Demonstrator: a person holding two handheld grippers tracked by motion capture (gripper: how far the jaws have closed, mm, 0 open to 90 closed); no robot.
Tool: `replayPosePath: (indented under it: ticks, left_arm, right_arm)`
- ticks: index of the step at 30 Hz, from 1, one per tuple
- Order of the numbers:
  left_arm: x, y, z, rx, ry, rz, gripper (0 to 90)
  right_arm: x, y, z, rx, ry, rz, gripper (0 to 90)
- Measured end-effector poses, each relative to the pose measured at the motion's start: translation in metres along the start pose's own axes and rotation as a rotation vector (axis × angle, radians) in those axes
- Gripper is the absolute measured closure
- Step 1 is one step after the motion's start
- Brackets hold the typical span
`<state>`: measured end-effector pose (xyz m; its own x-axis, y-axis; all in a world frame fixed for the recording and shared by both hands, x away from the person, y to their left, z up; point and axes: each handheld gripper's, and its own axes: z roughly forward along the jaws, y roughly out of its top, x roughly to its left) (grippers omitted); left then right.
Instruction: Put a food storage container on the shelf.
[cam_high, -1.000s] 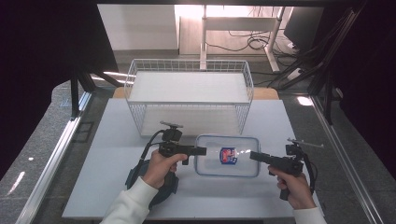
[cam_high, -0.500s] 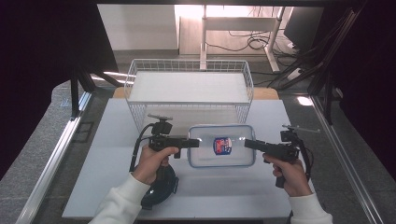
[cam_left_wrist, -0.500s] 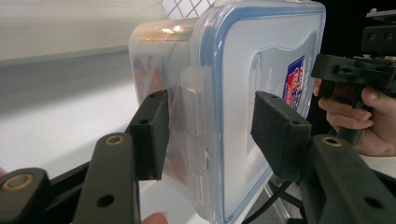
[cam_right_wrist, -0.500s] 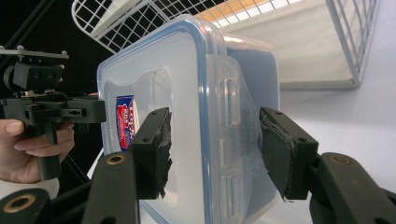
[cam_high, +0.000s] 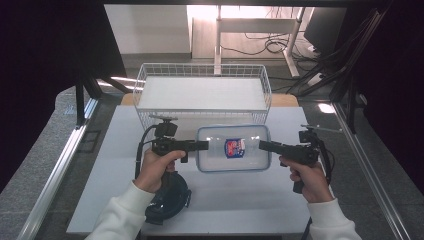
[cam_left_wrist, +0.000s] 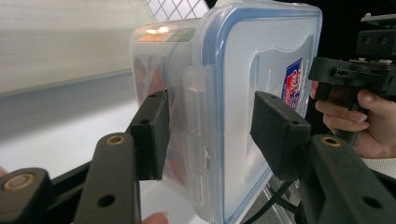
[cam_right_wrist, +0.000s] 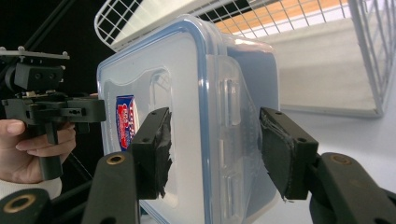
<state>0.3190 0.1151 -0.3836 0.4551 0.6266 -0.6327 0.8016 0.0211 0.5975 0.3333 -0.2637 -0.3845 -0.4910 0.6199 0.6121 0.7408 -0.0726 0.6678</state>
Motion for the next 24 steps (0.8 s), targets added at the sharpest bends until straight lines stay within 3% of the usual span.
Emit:
replayPosePath:
  ticks: [10, 24]
  left_arm:
    - [-0.001, 0.011, -0.020, -0.037, 0.019, 0.017, 48.1]
    - [0.011, 0.026, -0.044, -0.068, 0.006, 0.003, 48.4]
  right_arm:
    - [0.016, 0.018, 0.010, -0.006, 0.017, -0.034, 44.9]
    - [0.037, 0.038, 0.028, 0.002, 0.020, -0.066, 45.0]
